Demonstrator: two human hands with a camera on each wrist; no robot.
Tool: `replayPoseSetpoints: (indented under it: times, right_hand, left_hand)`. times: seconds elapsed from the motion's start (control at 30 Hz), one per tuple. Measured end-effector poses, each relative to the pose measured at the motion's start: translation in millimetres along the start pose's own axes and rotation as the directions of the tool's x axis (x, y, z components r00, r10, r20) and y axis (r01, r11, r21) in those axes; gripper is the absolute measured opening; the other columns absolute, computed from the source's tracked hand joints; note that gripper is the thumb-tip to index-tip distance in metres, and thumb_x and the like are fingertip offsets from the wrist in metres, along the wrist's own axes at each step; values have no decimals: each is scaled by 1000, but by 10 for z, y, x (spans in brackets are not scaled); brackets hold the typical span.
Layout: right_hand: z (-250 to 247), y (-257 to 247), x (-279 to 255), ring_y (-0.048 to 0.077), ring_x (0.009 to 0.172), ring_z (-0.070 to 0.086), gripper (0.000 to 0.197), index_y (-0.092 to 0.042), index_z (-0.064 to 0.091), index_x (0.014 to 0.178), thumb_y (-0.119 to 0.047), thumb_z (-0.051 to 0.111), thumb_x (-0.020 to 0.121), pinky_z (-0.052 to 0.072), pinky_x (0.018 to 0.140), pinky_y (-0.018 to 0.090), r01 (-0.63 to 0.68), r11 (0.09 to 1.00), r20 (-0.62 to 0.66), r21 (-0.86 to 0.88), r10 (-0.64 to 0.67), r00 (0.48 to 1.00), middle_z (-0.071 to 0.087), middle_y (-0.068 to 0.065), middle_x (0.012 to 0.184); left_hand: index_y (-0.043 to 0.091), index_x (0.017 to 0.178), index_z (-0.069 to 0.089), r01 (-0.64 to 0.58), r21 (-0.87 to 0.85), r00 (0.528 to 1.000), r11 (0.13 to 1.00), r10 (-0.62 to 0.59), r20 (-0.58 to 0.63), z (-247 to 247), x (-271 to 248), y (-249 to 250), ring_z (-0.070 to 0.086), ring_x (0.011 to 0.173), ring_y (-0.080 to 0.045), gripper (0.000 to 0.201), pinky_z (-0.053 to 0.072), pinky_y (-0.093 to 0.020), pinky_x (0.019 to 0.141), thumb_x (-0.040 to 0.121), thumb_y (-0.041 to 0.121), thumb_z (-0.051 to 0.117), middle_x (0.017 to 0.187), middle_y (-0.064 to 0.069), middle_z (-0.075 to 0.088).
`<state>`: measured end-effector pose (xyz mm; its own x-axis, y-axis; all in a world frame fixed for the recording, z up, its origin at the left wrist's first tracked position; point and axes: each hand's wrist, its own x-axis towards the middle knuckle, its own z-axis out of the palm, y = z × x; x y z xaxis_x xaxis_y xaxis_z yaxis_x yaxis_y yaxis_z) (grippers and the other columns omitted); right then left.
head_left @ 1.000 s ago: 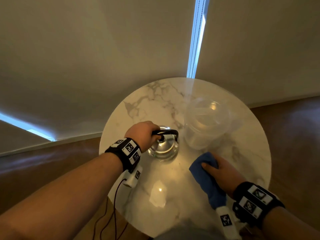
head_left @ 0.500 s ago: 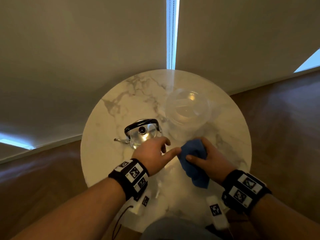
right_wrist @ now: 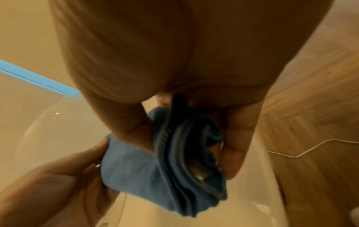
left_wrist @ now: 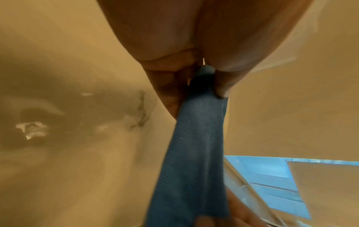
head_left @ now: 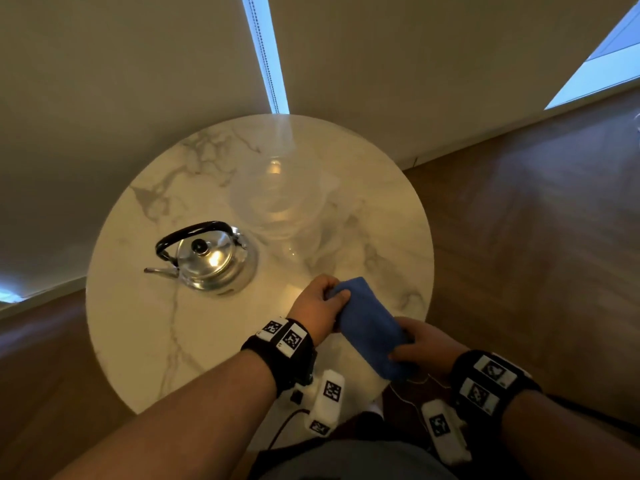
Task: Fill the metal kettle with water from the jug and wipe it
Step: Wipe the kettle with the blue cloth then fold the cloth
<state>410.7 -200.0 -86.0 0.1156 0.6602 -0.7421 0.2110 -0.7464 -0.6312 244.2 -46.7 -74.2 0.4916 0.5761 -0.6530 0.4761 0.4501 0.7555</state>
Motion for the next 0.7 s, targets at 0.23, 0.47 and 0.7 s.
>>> replayPoseSetpoints:
  times: [0.23,0.47,0.7]
  right_hand:
    - [-167,223,141,28,92,72,50,-25,47,133,-15,70,89,62,75,49,5,961,-114,277,27,993,69,9,111]
    - [-160,358,272,19,81,70,66,-37,32,133,-20,73,83,61,71,38,25,994,-204,106,-2,979,70,2,95]
    - [-82,392,198,25,104,53,37,-26,49,124,-39,57,91,48,80,35,37,773,-231,-633,-234,944,52,5,117]
  left_hand:
    - [35,101,63,-58,168,989,984,79,-121,268,556,-24,69,97,-33,35,58,-57,88,72,55,68,103,-9,71]
    - [16,135,55,-186,711,948,679,313,-51,405,414,-231,56,119,-30,54,49,-39,102,84,19,74,138,-8,49]
    - [22,142,52,-414,892,905,180,183,384,676,-72,-634,44,124,-33,51,47,-44,99,91,28,55,145,-6,41]
